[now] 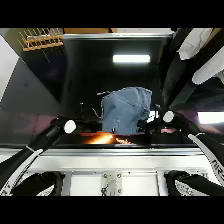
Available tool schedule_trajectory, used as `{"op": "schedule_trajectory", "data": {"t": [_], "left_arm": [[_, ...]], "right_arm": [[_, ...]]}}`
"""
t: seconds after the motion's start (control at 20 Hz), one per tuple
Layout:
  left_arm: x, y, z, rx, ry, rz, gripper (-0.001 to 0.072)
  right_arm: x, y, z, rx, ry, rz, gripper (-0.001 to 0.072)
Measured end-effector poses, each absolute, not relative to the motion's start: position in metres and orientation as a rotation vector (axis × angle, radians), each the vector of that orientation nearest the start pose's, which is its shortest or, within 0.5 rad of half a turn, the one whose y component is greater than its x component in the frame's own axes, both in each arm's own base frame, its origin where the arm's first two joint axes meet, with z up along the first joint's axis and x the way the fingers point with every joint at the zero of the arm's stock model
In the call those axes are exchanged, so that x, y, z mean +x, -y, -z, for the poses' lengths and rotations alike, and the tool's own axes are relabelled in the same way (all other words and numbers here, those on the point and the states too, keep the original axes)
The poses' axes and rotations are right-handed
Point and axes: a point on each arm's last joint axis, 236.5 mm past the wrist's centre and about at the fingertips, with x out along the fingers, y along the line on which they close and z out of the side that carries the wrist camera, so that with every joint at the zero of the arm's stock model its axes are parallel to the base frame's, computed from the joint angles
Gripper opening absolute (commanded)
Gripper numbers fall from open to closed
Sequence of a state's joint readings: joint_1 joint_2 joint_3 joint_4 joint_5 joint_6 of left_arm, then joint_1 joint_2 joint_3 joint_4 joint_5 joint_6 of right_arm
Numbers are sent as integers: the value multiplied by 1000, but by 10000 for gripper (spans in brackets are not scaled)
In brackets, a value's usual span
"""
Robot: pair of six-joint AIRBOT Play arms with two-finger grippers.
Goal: Fold the clothes and pants, and hang the long-sleeved shirts on hangers.
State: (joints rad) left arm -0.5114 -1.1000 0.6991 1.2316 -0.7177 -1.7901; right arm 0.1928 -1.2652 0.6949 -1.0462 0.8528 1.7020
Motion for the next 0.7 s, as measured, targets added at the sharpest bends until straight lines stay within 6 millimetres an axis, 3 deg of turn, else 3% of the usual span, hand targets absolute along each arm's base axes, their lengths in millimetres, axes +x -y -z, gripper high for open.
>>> {"op": "schedule_trajectory", "data": {"t": [0.05,0.15,0.25,0.35,0.45,0.55,0.6,0.7], "left_arm": [[292,213,30,-244,-1179,381,16],[320,202,-36,-243,-1029,389,16],[340,191,-124,-265,-835,403,16],[339,180,-224,-288,-620,435,16],[314,171,-314,-303,-422,484,16],[278,167,-377,-313,-278,545,16],[258,166,-402,-318,-218,580,16],[224,165,-432,-325,-144,646,16]], "right_arm": [[304,-147,82,493,-1408,-173,42],[332,-143,22,382,-1276,-242,41],[354,-142,-65,290,-1095,-312,41],[356,-141,-163,239,-896,-366,41],[337,-139,-252,222,-710,-409,41],[308,-134,-318,232,-561,-432,41],[291,-131,-341,248,-508,-441,41],[261,-126,-369,287,-449,-448,41]]}}
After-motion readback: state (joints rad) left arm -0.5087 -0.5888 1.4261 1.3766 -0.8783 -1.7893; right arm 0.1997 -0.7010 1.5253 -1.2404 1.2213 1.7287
